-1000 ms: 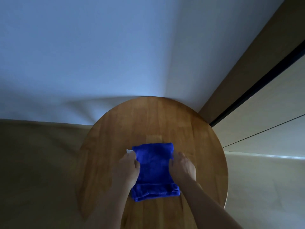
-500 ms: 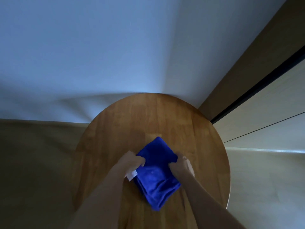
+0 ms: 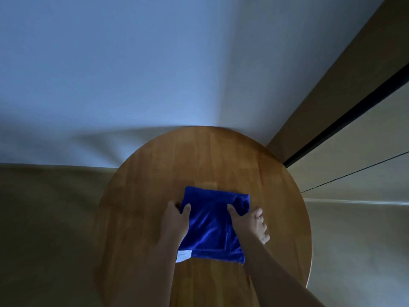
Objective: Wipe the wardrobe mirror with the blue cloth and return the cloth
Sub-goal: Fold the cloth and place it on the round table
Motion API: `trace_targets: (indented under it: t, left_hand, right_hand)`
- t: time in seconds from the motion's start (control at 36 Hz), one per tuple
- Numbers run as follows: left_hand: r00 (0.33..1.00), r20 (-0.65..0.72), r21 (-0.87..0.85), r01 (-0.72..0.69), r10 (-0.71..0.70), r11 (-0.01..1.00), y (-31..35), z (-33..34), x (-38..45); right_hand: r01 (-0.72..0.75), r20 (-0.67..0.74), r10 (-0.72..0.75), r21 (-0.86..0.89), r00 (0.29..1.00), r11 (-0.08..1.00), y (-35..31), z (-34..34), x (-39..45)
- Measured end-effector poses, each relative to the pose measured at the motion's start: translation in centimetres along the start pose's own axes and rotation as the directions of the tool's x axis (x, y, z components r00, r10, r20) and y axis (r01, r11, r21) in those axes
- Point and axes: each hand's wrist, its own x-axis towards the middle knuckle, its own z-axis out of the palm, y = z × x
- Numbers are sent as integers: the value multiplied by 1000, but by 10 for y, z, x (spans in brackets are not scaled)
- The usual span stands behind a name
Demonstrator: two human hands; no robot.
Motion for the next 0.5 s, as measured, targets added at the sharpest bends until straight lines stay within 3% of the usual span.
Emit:
trace_targets:
  t: [0.11,0.25,0.33,0.39,0.5]
  left_hand:
    - [999,51,-100,-15,20,995,2,5,9]
    - [993,-105,-231,-69,45,970,-4,4,9]
    - [986,-163,-223,-21,-16,975,-6,2,9]
    - [991,-128,-213,-2,-25,977,0,1,10]
    - [996,-71,-255,31,-51,967,16,-3,19]
  right_hand:
    - [31,-18,-31,-26,999,999,-6,0,7]
    - [266,-315,-269,-54,910,963,-7,-2,5]
    - [352,-206,-352,-38,913,935,-3,4,2]
    - [352,-95,-353,-34,931,935,-2,11,1]
    - [407,-16,-406,25,914,913,-13,23,5]
